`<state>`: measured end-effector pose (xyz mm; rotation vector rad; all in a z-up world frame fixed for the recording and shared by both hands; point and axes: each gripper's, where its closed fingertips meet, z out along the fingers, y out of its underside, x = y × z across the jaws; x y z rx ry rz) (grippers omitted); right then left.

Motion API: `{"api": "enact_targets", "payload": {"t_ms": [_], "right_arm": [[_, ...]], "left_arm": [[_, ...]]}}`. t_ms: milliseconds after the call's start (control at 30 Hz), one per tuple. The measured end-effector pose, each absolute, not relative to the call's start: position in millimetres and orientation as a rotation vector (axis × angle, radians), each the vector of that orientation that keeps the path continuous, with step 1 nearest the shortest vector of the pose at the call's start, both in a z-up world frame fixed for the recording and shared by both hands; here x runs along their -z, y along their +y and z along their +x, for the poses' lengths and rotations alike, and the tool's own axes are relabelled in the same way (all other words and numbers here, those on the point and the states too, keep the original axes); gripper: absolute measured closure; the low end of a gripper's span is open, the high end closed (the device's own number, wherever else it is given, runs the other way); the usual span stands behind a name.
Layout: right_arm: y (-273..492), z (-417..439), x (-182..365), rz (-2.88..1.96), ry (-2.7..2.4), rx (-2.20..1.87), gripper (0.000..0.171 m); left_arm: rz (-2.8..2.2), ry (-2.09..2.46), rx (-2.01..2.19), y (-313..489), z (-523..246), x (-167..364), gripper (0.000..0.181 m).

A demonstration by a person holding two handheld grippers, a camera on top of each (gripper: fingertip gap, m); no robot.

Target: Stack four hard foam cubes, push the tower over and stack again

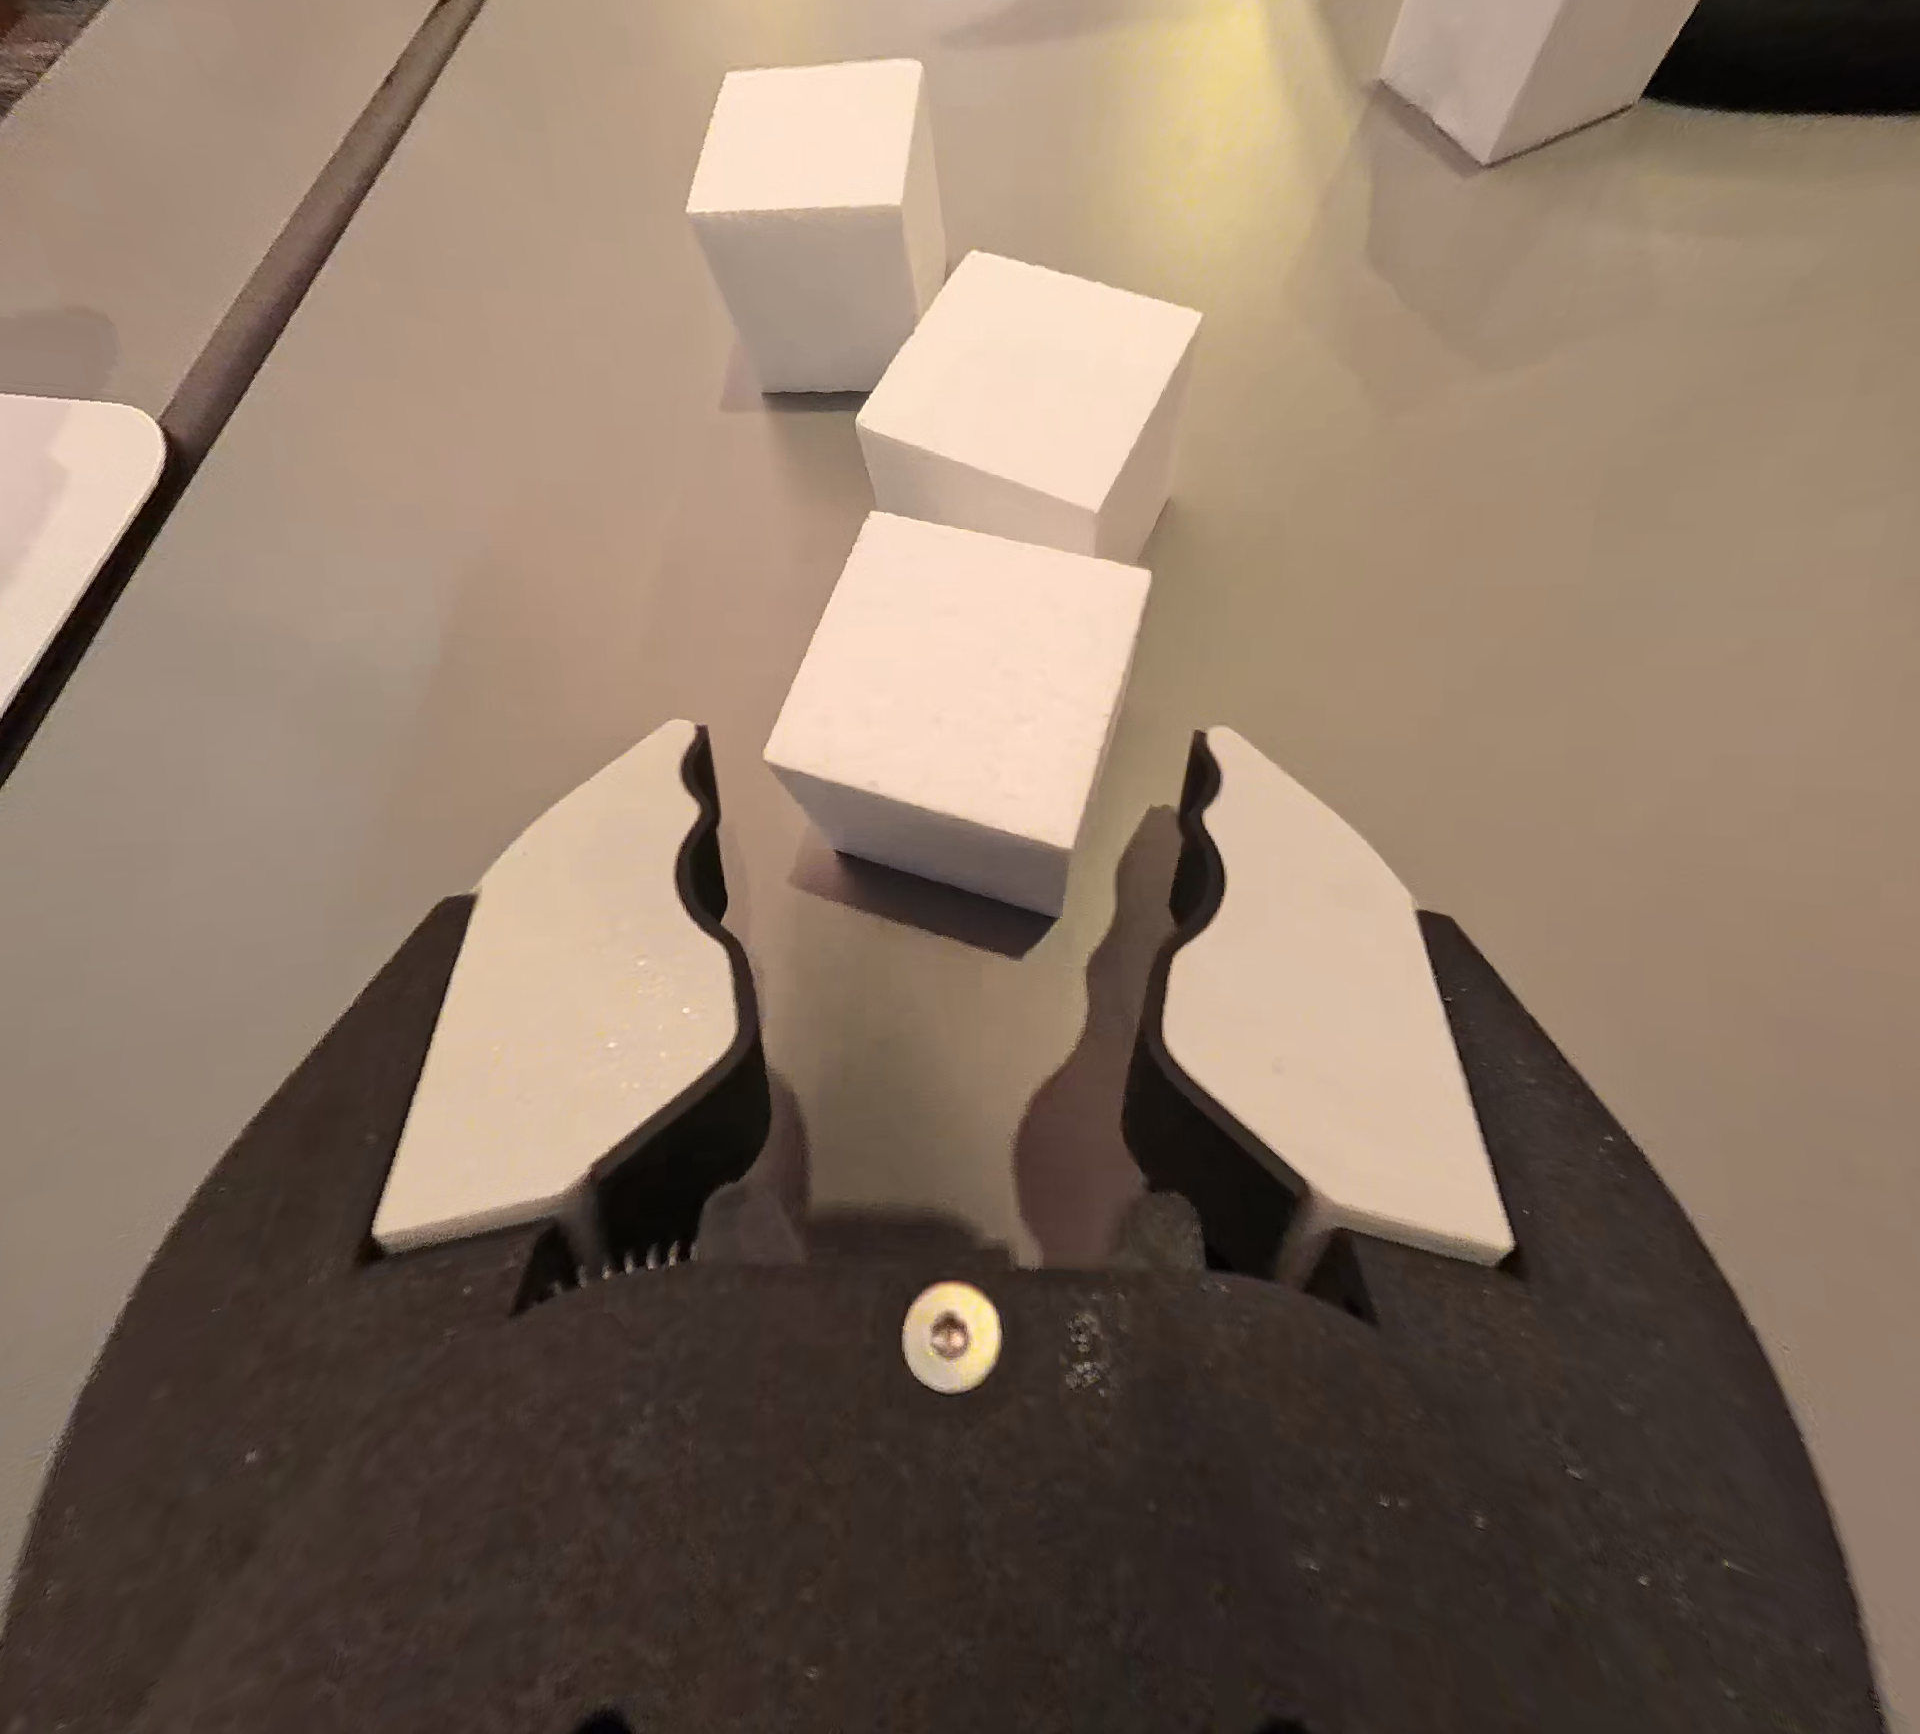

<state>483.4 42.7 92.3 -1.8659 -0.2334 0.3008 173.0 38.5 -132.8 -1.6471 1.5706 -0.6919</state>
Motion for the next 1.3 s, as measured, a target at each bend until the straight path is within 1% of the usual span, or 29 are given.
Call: {"api": "enact_targets", "payload": {"t_ms": [33,100,267,333,433,500,667,767,900,1300], "right_arm": [[43,484,-92,-1.865,-0.232,-0.3,0.106],[43,485,-92,-1.865,-0.229,-0.302,0.106],[41,489,-92,-1.857,-0.217,-0.308,0.106],[41,492,-94,-1.849,-0.207,-0.312,0.107],[40,493,-97,-1.833,-0.199,-0.323,0.107],[40,493,-98,-1.827,-0.199,-0.328,0.107],[40,492,-97,-1.831,-0.211,-0.324,0.108],[41,494,-97,-1.83,-0.199,-0.328,0.108],[43,496,-93,-1.844,-0.19,-0.318,0.108],[50,493,-80,-1.888,-0.204,-0.331,0.108]], "left_arm": [[-1.65,1.572,0.681,40,174,135,0.102],[-1.65,1.601,0.697,38,175,139,0.119],[-1.672,1.61,0.668,44,159,134,0.119],[-1.648,1.534,0.733,45,158,114,0.119],[-1.539,1.427,0.88,38,175,64,0.12],[-1.475,1.459,0.918,28,192,45,0.12],[-1.436,1.693,0.757,24,215,63,0.12],[-1.458,1.689,0.84,26,227,67,0.119],[-1.472,1.716,0.811,31,231,78,0.119],[-1.475,1.708,0.832,31,234,82,0.119]]}}
